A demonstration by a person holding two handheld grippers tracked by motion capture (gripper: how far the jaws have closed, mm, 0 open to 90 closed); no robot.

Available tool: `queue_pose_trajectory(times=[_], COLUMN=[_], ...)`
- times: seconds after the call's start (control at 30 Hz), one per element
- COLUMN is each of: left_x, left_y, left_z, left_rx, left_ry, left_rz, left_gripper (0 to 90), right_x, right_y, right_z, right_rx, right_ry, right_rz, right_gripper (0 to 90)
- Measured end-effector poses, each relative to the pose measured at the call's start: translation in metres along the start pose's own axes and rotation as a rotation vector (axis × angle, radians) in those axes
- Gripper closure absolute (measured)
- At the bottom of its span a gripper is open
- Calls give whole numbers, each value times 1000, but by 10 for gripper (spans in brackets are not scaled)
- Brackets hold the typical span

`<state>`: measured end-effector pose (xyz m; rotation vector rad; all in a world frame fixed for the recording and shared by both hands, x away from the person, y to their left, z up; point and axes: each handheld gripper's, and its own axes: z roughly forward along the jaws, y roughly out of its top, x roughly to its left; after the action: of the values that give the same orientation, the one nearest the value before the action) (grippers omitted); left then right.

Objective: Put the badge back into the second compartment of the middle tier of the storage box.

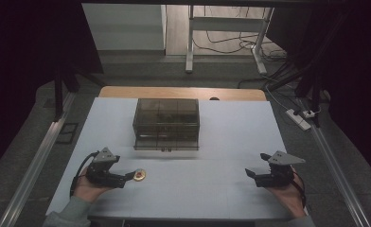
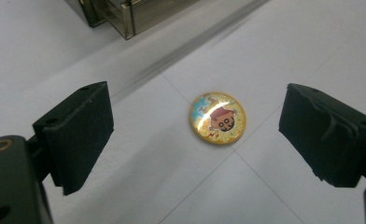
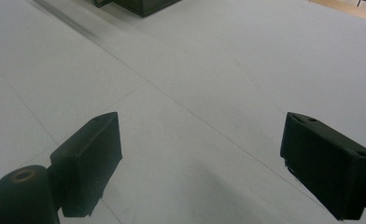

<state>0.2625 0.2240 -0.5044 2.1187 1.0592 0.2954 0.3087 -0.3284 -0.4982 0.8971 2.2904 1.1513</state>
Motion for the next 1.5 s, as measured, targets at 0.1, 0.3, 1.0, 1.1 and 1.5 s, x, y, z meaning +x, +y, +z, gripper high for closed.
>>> queue_pose_trajectory(times=[0.1, 0.3, 1.0, 1.1, 1.5], left_x=[-1, -5, -14, -15, -16], left_y=[2, 7, 21, 23, 26], left_z=[1, 7, 36, 40, 53], left_rx=[12, 48, 215, 236, 308], left_ry=[-6, -17, -51, -45, -39], left_rz=[9, 39, 143, 155, 195], left_gripper=[104, 105, 139, 153, 257], right_x=[0, 1, 3, 4, 4], right_y=[0, 0, -1, -1, -2], right_z=[1, 1, 6, 6, 7], right_rx=[2, 9, 22, 25, 36], right_ry=[1, 4, 19, 20, 20], right_rz=[1, -1, 0, 1, -2], right_gripper=[126, 126, 128, 128, 130])
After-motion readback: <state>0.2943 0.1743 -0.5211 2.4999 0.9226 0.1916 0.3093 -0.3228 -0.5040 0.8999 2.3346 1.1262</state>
